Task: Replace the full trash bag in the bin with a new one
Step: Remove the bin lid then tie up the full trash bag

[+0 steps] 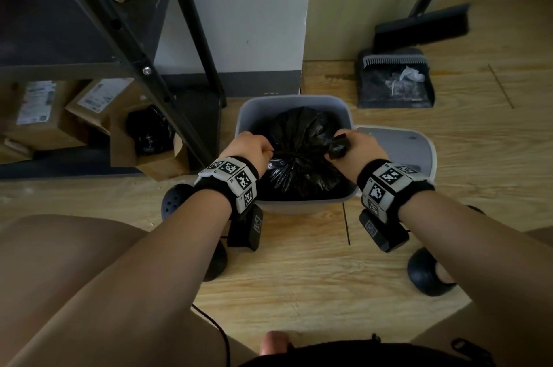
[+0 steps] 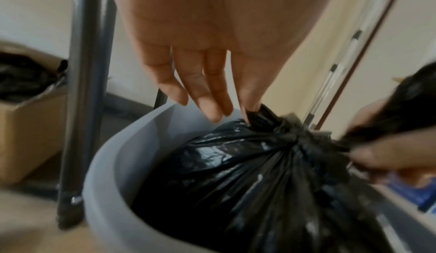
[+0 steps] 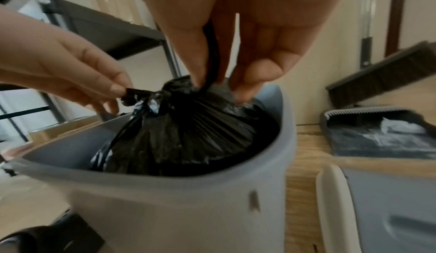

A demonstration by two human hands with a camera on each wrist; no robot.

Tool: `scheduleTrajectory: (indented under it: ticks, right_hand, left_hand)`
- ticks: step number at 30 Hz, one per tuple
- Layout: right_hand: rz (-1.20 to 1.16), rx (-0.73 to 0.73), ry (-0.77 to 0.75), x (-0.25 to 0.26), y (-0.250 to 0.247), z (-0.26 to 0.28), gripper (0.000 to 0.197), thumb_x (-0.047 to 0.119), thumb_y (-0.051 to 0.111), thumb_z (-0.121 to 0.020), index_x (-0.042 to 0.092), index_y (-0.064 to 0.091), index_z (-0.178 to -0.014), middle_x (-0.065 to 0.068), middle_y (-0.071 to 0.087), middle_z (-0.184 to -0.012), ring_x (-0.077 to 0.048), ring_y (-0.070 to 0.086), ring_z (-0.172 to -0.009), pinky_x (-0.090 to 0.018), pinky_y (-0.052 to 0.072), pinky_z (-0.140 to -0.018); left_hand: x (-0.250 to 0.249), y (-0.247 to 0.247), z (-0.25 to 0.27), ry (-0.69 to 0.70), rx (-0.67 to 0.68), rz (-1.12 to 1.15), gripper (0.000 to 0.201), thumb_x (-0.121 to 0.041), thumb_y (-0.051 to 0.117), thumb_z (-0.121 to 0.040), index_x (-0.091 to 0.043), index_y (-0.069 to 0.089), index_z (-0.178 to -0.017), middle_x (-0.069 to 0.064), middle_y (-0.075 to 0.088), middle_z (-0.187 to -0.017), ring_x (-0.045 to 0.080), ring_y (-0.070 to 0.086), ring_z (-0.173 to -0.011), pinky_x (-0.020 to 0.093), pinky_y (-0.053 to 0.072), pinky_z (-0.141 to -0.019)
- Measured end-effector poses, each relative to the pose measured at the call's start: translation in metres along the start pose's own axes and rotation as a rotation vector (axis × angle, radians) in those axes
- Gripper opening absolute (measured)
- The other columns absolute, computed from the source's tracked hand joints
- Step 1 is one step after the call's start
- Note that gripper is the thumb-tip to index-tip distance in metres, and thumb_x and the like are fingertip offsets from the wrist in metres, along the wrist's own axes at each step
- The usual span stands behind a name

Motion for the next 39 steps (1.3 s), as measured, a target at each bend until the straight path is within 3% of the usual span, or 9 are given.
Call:
scheduleTrajectory:
  ticks: [3,5,7,10,12,17,23,29,39]
  right_hand:
    - [0.057,0.009,-0.179,0.016,0.003,-0.002,0.052,0.028,0.065,-0.079,0.020,0.050,-0.128,-0.011,0.050,-0.132,-0.032,0.048,-0.123,-0.039,0.042,-0.104]
    - [0.142,0.072,-0.266,0.031,0.010,-0.001,0.076,0.038,0.071,-0.072,0.025,0.037,-0.139,-0.006,0.039,-0.144,-0.031,0.036,-0.133,-0.045,0.036,-0.109]
    - [0.291,0.131,-0.286,0.041,0.020,-0.001,0.079,0.046,0.071,-0.071,0.026,0.036,-0.139,-0.004,0.035,-0.145,-0.031,0.031,-0.135,-0.047,0.036,-0.108]
    - [0.393,0.173,-0.198,0.045,0.034,-0.004,0.069,0.046,0.067,-0.075,0.023,0.040,-0.134,-0.007,0.046,-0.135,-0.030,0.040,-0.128,-0.047,0.042,-0.101]
    - [0.375,0.192,-0.138,0.045,0.039,-0.006,0.062,0.041,0.067,-0.078,0.019,0.043,-0.131,-0.010,0.048,-0.130,-0.031,0.042,-0.125,-0.047,0.046,-0.097]
    - [0.376,0.161,-0.173,0.047,0.036,-0.009,0.040,0.028,0.064,-0.084,0.014,0.055,-0.120,-0.011,0.050,-0.122,-0.031,0.042,-0.122,-0.045,0.048,-0.093]
    - [0.327,0.103,-0.207,0.049,0.033,-0.013,0.033,0.014,0.058,-0.086,0.012,0.057,-0.119,-0.012,0.048,-0.122,-0.030,0.044,-0.120,-0.043,0.049,-0.093]
    - [0.213,0.026,-0.199,0.052,0.025,-0.012,0.029,0.013,0.056,-0.087,0.012,0.056,-0.116,-0.013,0.055,-0.117,-0.033,0.055,-0.111,-0.043,0.049,-0.091]
    - [0.034,-0.151,-0.176,0.060,-0.022,-0.003,0.029,0.013,0.054,-0.091,0.007,0.056,-0.119,-0.013,0.060,-0.120,-0.030,0.057,-0.110,-0.036,0.046,-0.091]
  left_hand:
    - [0.004,0.002,0.002,0.033,0.003,0.055,0.045,-0.036,0.055,-0.089,-0.027,0.052,-0.133,0.006,0.054,-0.133,0.026,0.054,-0.121,0.040,0.046,-0.101]
    - [0.005,0.005,0.007,0.032,0.044,-0.025,0.082,-0.053,0.063,-0.077,-0.029,0.028,-0.146,0.005,0.041,-0.146,0.029,0.043,-0.132,0.046,0.040,-0.107]
    - [0.005,0.009,0.015,-0.018,0.090,-0.163,0.110,-0.064,0.070,-0.063,-0.031,0.011,-0.150,0.006,0.023,-0.155,0.034,0.025,-0.141,0.051,0.031,-0.113]
    - [0.007,0.016,0.023,-0.148,0.177,-0.210,0.129,-0.060,0.078,-0.056,-0.029,-0.004,-0.151,0.009,-0.005,-0.159,0.039,0.000,-0.146,0.056,0.022,-0.116]
    - [0.010,0.020,0.023,-0.193,0.217,-0.200,0.133,-0.055,0.080,-0.057,-0.024,-0.009,-0.151,0.012,-0.012,-0.159,0.039,-0.001,-0.147,0.053,0.021,-0.117]
    - [0.014,0.024,0.023,-0.226,0.170,-0.146,0.129,-0.048,0.082,-0.061,-0.016,-0.006,-0.152,0.012,-0.010,-0.159,0.033,0.021,-0.144,0.044,0.033,-0.114]
    - [0.006,0.025,0.025,-0.242,0.266,-0.185,0.143,-0.049,0.084,-0.056,-0.017,-0.020,-0.149,0.014,-0.021,-0.157,0.035,0.011,-0.147,0.046,0.027,-0.116]
    - [0.002,0.024,0.024,-0.275,0.254,-0.154,0.145,-0.042,0.085,-0.058,-0.018,-0.027,-0.146,0.012,-0.019,-0.159,0.035,0.019,-0.145,0.049,0.035,-0.112]
    - [0.004,0.025,0.022,-0.292,0.203,-0.101,0.150,-0.044,0.086,-0.055,-0.022,-0.033,-0.143,0.007,-0.014,-0.160,0.036,0.024,-0.143,0.052,0.035,-0.110]
Point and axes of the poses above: each hand's wrist, its own z-axis away from the middle knuckle, its own y-axis out of the palm, x = y × z, the point moved 2 cm from there along -z, towards the middle knuckle
